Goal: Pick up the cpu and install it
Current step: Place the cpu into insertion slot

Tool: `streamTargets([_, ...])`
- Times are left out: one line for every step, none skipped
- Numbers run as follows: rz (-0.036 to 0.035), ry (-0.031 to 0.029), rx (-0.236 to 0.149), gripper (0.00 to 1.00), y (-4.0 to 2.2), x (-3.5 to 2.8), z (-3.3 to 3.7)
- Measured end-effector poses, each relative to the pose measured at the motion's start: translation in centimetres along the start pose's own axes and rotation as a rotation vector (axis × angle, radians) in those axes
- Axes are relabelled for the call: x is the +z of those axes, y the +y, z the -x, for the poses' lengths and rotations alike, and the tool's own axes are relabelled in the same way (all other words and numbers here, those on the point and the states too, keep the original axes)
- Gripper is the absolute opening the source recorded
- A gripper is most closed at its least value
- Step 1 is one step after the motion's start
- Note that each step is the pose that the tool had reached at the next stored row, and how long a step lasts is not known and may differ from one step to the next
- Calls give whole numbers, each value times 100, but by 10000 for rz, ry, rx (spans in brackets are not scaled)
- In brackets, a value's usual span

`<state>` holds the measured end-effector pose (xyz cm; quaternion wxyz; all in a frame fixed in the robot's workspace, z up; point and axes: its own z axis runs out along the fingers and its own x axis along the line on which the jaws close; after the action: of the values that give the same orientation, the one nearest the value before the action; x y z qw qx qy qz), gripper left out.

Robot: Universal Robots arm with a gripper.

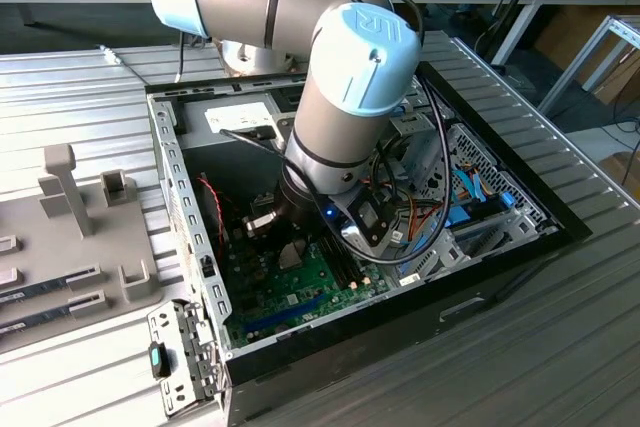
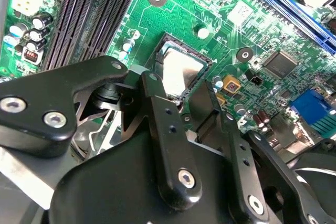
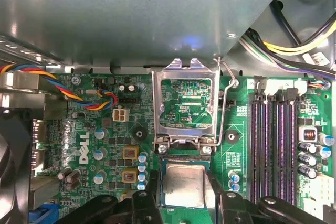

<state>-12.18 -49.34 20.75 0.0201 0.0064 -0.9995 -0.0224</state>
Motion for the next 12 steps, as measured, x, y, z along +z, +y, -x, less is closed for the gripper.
streamTargets([0,0,-1,47,0,0,0])
streamTargets([0,0,-1,47,0,1,1])
streamTargets([2,1,-1,47,0,2,6])
streamTargets([3,6,-4,47,0,3,18])
streamTargets([0,17,-6,47,-1,3,37])
streamTargets([1,21,-6,47,-1,5,45])
streamTargets([-1,25,-5,47,-1,5,47])
streamTargets([-3,26,-5,47,-1,5,47])
streamTargets([0,25,-4,47,-1,8,46])
streamTargets([1,24,-5,47,-1,12,34])
streamTargets([1,24,-5,47,-1,13,24])
streamTargets([2,24,-6,47,0,15,13])
